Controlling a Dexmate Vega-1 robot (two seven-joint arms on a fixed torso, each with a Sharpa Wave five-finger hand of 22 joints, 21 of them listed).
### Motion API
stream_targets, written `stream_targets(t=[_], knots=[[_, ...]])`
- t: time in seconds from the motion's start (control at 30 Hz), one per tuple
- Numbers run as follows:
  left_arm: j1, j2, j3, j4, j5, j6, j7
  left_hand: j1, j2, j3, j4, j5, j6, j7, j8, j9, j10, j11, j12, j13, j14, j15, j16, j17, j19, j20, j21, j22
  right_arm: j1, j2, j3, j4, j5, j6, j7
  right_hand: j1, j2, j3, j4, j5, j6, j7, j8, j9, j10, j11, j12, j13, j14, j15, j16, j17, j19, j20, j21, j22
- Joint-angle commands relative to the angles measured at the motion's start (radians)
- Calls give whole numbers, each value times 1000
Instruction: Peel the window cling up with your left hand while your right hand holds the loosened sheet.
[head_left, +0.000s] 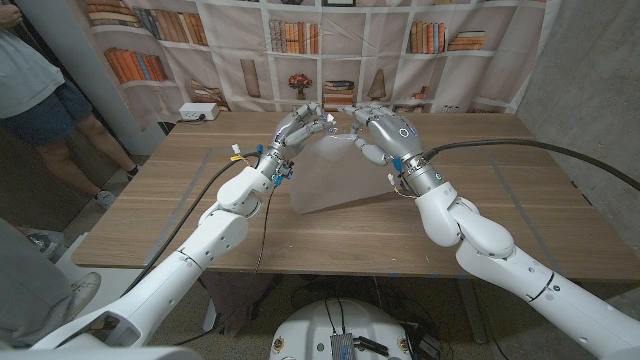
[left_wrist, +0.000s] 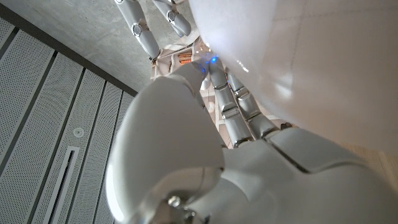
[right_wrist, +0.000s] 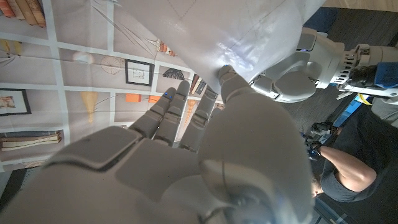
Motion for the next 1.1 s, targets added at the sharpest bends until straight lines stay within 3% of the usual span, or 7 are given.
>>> stream_targets(t=[0.03,0.7,1.1], knots=[[60,17,-42,-16,-22,-49,7,1,-8,13,2,10,17,1,0,-3,14,1,10,-1,16,-121,-9,5,10,-39,1,1,16,23,-29,-34,-53,-52,57,11,-3,0,-4,-1,8,-3,5,6,49,-43,8,33,8,-196,8,3,10,-50,7,3],[157,74,-115,-85,-30,-93,36,-9,-15,20,8,21,15,-7,1,-1,15,0,11,-3,26,-129,-40,31,3,-48,3,1,19,61,-52,-32,-125,-152,86,14,-5,-1,-5,-3,5,-1,2,6,49,-42,6,32,13,-196,7,4,13,-49,8,3],[173,73,-134,-76,-40,-122,29,-13,-14,23,9,26,11,-5,3,3,18,1,13,-5,39,-130,-54,50,-2,-50,4,1,19,71,-61,-28,-153,-211,92,16,-6,-1,-6,-4,4,-2,1,7,51,-42,6,31,15,-196,6,5,14,-48,8,3]])
